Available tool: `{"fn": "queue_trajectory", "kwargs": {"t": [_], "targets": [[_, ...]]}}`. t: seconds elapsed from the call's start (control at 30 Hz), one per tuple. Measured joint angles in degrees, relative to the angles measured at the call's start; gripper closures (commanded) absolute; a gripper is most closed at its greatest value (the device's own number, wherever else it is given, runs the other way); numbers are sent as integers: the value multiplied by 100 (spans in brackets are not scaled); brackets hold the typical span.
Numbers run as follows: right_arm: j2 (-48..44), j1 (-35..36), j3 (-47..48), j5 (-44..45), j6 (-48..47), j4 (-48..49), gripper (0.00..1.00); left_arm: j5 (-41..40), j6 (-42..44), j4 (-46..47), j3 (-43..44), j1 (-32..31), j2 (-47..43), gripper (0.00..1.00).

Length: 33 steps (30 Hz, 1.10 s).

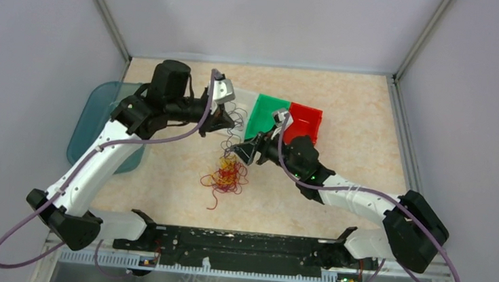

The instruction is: Untangle the cables

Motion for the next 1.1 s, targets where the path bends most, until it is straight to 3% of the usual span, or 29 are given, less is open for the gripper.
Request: {"fn": "queue_trajectory", "kwargs": {"t": [0.67, 1.1], "targets": [[1088, 330, 1051, 1237, -4, -428, 35, 367, -527, -129, 1416, -155, 22, 100], [1580, 501, 1080, 1552, 68, -203, 37, 225, -767, 890, 2175, -166, 26, 100]]}}
